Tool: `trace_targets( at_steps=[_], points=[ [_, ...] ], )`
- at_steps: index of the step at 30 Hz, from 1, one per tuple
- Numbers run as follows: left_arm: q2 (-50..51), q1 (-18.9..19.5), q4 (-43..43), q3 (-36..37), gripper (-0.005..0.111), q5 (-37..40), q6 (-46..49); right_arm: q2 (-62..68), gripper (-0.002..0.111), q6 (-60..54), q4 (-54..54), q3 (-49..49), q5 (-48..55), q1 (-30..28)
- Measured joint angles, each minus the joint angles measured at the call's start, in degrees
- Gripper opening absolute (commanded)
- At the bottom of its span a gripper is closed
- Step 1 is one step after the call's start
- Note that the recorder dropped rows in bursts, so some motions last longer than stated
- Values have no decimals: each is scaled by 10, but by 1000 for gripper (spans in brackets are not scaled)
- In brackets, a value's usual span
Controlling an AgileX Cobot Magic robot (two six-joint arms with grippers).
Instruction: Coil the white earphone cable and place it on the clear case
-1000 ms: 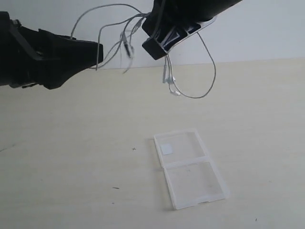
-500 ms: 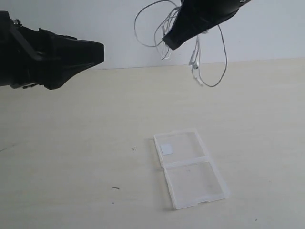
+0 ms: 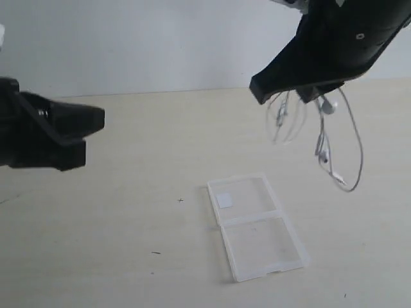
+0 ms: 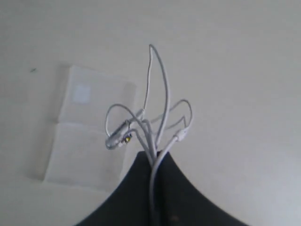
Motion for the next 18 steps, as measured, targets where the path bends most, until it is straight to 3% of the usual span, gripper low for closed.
trace_targets(
  at_steps=[5, 10, 18],
  points=[
    [0, 0, 1, 72, 0, 3, -5, 6, 0, -75, 140, 0, 8, 0],
    [0, 0, 1, 154, 0, 1, -26, 81, 0, -84, 149, 0, -16, 0],
    [0, 0, -5, 215, 0, 0, -28, 196, 0, -84, 151, 0, -59, 0]
  ],
)
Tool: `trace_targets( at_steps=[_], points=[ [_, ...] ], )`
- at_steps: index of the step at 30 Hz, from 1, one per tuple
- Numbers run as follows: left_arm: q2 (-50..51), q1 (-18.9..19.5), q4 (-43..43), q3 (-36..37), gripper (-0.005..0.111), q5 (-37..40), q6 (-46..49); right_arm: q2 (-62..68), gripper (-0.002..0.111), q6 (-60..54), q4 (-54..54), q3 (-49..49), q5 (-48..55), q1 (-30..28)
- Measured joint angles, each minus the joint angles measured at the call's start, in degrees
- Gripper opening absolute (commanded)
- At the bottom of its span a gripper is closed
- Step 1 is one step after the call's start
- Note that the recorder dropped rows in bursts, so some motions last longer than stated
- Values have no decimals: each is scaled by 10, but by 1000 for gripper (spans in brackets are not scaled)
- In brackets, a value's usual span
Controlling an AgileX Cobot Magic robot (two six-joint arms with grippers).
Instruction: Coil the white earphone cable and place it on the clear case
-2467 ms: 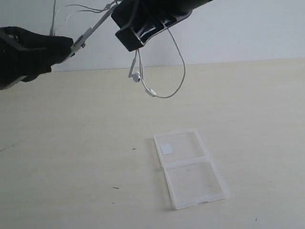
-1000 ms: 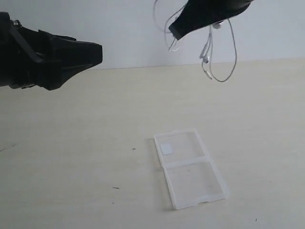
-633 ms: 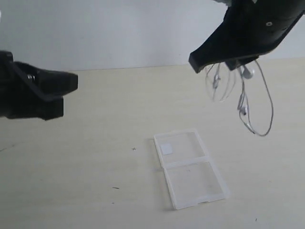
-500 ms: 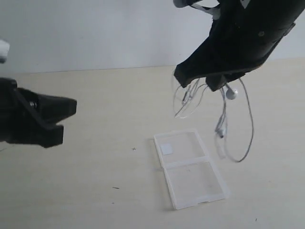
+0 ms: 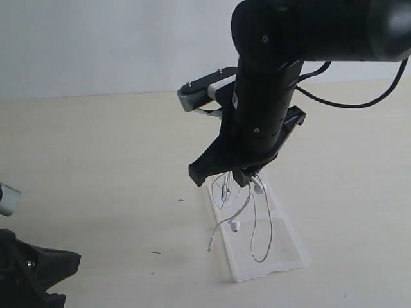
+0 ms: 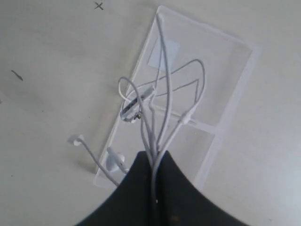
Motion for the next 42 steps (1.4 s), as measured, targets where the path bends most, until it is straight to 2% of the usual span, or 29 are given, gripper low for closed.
trace_targets(
  at_steps=[10, 22, 37, 42],
  points=[
    [0, 0, -13, 17, 0, -5, -1, 22, 0, 51, -97, 0, -21, 0],
    [0, 0, -21, 17, 0, 0, -1, 22, 0, 55, -103, 0, -22, -8],
    [0, 0, -35, 17, 0, 4, -1, 23, 0, 39, -114, 0, 33, -8],
    [0, 0, -37, 17, 0, 4, -1, 23, 0, 39, -82, 0, 12, -8]
  ],
)
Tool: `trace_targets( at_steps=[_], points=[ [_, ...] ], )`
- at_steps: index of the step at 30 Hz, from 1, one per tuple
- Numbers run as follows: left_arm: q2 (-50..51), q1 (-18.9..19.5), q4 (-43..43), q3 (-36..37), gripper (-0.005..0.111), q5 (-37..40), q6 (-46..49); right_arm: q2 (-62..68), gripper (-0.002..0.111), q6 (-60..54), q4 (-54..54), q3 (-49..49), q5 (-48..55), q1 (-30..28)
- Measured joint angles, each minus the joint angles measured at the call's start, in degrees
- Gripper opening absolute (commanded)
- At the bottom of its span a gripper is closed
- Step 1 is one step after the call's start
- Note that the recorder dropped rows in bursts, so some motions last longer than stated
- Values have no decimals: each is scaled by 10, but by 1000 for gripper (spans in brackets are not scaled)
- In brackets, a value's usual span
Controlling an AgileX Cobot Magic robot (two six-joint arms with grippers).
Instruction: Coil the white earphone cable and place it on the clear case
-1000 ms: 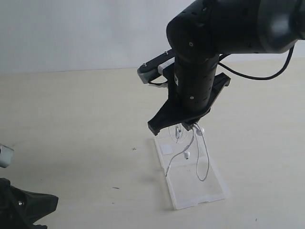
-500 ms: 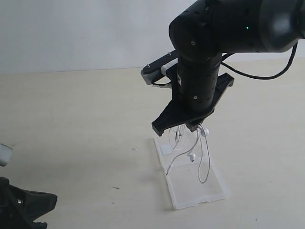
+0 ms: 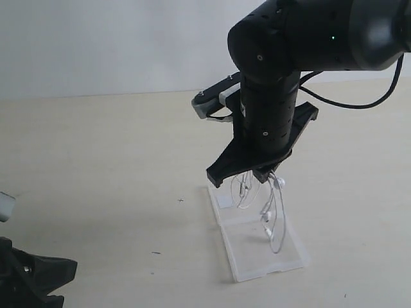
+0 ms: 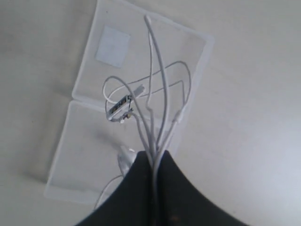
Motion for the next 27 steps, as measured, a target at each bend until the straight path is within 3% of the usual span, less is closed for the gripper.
trace_targets(
  at_steps=[8, 20, 23, 27],
  points=[
    [0, 0, -1, 0, 0, 5, 0, 5, 0, 0, 19, 0, -19, 0],
    [0, 0, -2, 0, 0, 10, 0, 128, 1, -13, 21, 0, -38, 0],
    [0, 0, -2, 0, 0, 10, 0, 132, 10, -22, 18, 0, -44, 0],
    [0, 0, -2, 0, 0, 10, 0, 132, 32, -23, 11, 0, -47, 0]
  ],
)
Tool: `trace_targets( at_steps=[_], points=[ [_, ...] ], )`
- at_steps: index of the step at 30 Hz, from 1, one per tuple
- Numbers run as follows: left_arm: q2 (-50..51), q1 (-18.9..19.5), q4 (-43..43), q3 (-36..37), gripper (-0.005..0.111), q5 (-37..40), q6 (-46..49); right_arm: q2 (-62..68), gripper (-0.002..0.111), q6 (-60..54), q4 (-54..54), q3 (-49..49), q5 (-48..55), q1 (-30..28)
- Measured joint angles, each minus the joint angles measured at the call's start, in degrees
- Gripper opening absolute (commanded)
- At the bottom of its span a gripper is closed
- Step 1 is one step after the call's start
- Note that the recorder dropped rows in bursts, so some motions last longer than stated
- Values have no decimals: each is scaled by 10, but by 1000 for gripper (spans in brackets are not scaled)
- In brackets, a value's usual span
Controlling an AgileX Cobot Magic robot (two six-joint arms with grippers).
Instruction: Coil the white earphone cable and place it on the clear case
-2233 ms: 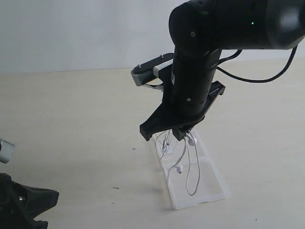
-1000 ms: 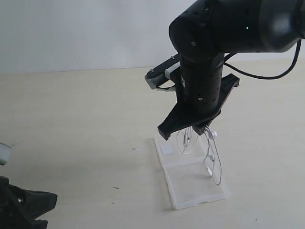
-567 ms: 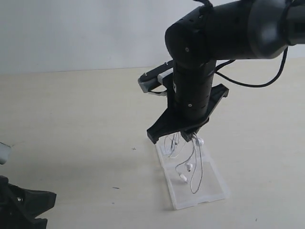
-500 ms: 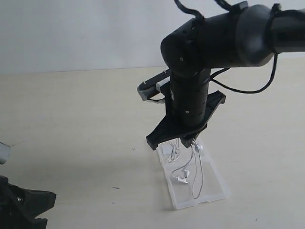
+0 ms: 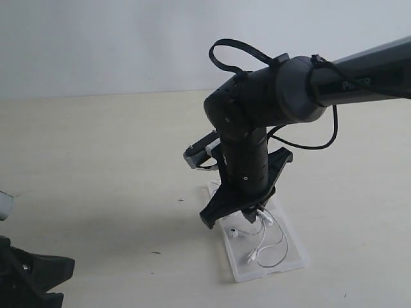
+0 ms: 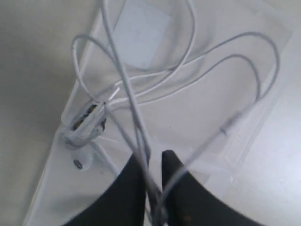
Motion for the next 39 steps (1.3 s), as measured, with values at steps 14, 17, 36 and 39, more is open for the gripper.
trace_targets(
  at_steps=[14, 17, 36, 39],
  points=[
    [0, 0, 0, 0, 0, 1, 0, -4, 71, -5, -4, -40, 87, 0],
    [0, 0, 0, 0, 0, 1, 0, -4, 71, -17, 2, -58, 113, 0],
    [0, 0, 0, 0, 0, 32, 2, -103, 71, -68, 39, -85, 121, 0],
    [0, 0, 0, 0, 0, 78, 4, -140, 69, -68, 41, -85, 121, 0]
  ],
)
